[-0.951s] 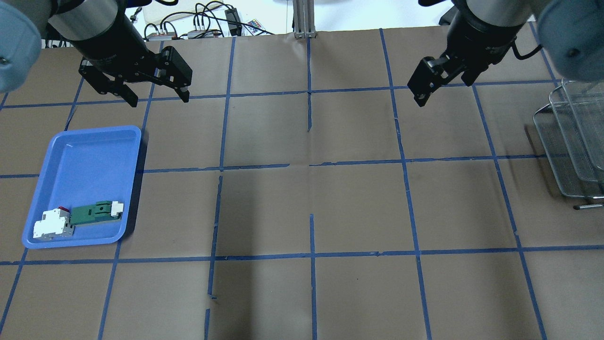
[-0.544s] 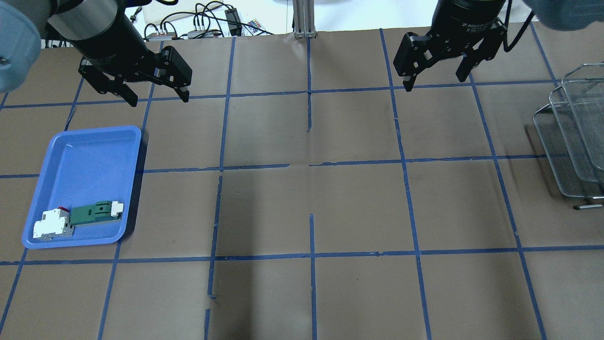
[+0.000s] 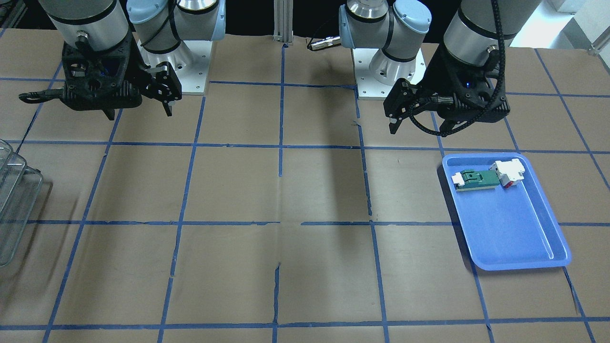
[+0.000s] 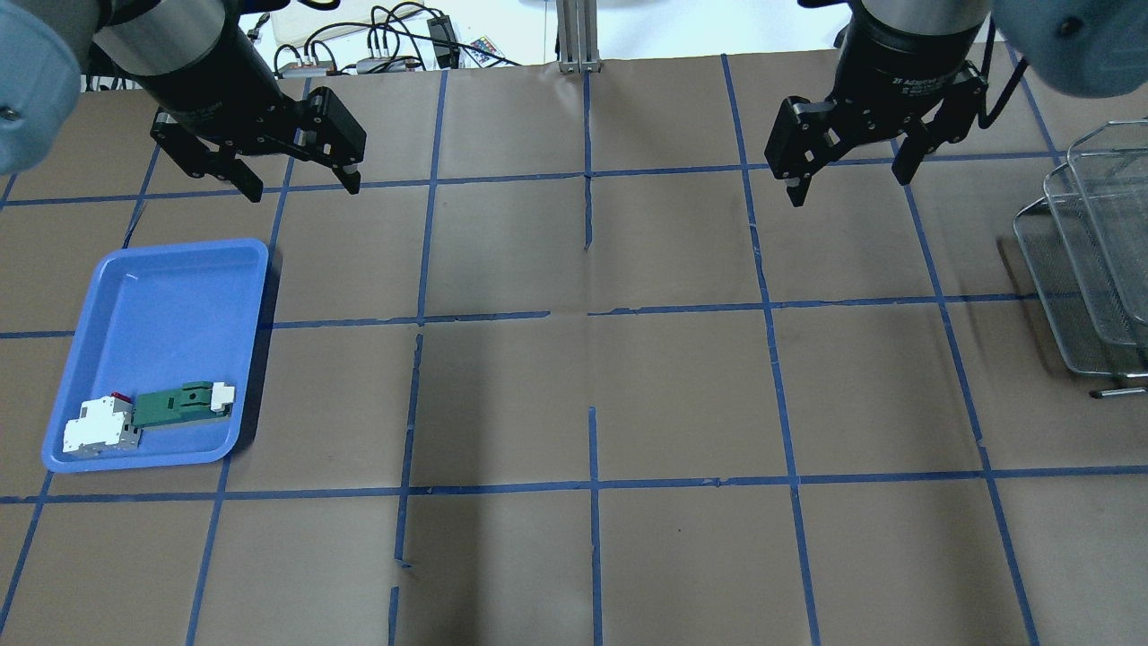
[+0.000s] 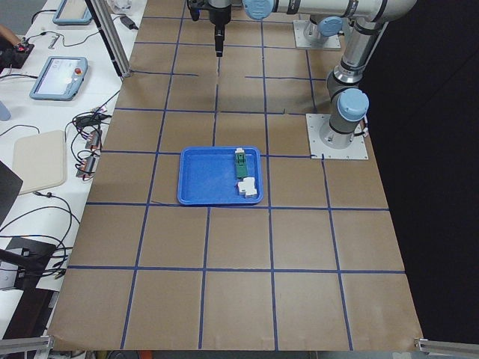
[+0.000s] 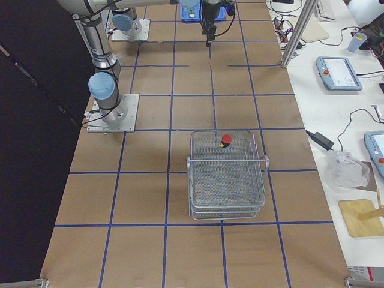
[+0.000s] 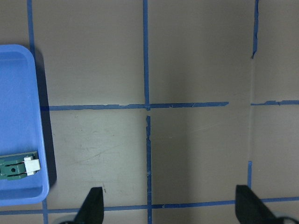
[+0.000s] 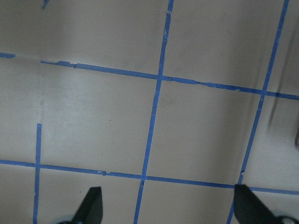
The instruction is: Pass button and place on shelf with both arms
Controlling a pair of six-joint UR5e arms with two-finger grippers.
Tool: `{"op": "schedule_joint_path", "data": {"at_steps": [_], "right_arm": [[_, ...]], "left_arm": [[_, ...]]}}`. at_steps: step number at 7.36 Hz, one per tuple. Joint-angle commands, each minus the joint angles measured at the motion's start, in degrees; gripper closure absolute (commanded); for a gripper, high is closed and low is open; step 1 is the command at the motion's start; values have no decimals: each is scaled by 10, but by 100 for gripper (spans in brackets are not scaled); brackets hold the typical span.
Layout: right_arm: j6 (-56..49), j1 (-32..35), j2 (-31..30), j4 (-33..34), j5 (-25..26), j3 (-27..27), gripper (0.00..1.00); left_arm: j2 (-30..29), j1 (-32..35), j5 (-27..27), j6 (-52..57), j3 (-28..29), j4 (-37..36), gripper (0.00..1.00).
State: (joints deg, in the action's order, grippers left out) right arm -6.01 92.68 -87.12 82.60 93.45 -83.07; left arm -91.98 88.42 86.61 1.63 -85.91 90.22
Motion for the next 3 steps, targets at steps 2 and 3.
{"op": "schedule_joint_path", "data": {"at_steps": [2,3], "right_arm": [[1,-1,-8,2,5,-4,0],[2,-1,-8,4,5,-4,0]], "left_arm": [[0,-1,0,3,0,0,0],[2,-1,0,1,-4,0,0]]}}
